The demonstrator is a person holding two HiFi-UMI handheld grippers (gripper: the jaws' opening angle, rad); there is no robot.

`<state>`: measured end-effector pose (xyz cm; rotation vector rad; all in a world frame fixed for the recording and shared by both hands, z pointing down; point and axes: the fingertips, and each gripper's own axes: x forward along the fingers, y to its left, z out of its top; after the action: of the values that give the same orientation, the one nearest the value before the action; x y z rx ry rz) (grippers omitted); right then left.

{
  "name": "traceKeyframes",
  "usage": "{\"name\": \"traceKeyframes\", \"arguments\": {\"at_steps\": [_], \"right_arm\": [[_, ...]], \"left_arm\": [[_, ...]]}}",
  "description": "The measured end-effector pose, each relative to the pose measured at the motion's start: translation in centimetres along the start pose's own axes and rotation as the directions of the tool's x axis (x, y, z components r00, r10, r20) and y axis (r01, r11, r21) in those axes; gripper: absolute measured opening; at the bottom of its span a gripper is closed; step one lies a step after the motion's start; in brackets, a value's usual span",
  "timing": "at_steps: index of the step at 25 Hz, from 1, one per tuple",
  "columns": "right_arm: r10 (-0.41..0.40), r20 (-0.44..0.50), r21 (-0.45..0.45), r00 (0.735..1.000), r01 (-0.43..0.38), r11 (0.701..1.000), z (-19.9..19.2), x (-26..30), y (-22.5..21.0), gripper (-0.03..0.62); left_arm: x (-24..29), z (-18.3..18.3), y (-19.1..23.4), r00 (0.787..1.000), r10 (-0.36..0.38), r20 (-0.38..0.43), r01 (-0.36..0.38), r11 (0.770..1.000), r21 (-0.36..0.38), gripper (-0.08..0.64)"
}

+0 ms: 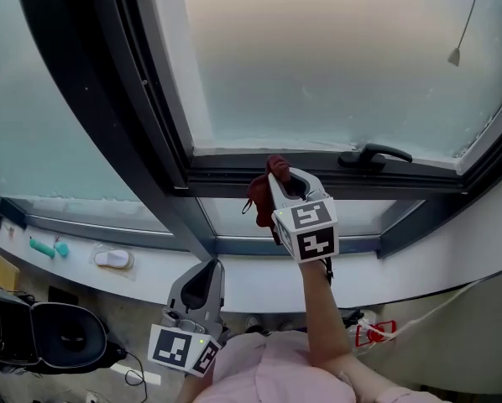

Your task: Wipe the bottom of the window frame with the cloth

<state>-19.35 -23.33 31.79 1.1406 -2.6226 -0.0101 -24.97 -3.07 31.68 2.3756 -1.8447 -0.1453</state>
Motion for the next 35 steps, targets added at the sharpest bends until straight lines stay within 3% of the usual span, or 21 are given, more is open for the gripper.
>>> {"name": "traceKeyframes", "arguments": {"at_steps": [15, 35], "right_arm": [[-0.051, 0.001, 0.013, 0.999, 0.051, 0.999, -1.5, -3.0, -5.3, 0.064], [-0.122, 0.023, 0.06, 0.992, 0.12, 0.991, -2.7, -5.6, -9.8, 0.064]], "left_arm": [[2.9, -0.2, -4.6, 0.997, -0.081, -0.006, 0.081, 0.997, 0.005, 0.0], [4.4, -1.0, -6.5, 0.994, -0.104, -0.032, 0.104, 0.995, -0.005, 0.0]]}}
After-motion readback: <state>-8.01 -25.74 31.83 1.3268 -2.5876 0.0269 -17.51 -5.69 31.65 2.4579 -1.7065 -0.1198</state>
